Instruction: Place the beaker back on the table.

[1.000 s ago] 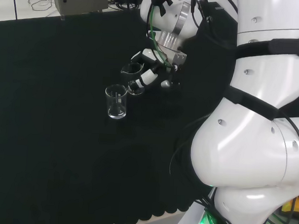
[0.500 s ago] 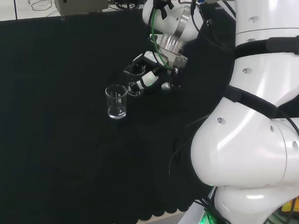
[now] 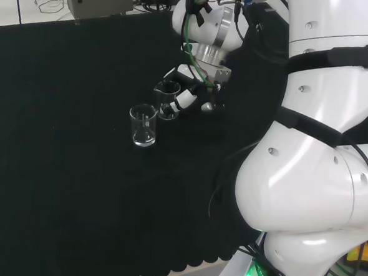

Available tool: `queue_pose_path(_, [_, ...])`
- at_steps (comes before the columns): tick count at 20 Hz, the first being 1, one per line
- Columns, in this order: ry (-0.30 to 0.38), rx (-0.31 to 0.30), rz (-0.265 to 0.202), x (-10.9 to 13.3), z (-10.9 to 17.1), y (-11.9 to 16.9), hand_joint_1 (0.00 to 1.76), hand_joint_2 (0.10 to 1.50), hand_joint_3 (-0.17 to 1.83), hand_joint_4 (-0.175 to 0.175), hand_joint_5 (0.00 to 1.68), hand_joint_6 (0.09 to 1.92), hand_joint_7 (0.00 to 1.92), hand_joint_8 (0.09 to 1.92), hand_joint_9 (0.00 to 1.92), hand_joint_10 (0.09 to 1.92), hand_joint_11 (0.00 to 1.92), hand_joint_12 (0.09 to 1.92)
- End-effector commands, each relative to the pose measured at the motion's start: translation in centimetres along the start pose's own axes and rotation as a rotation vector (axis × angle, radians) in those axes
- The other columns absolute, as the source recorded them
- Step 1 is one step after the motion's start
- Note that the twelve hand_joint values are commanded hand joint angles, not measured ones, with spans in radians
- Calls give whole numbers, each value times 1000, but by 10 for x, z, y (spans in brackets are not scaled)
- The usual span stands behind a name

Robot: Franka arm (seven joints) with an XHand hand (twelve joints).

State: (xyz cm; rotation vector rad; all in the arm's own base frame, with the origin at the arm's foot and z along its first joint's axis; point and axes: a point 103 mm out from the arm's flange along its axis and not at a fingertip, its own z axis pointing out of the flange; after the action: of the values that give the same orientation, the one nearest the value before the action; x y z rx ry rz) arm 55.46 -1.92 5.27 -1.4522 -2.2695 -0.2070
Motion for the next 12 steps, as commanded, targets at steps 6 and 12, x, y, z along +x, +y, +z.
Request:
queue_pose_path(6, [-20,76,4,10,-2,0,1044,466,799,-68,613,970,757,935,896,708,483,1339])
queue_pose_path(12, [-23,58,10,17,-21,-4,984,448,771,-73,429,851,562,875,651,716,300,1401])
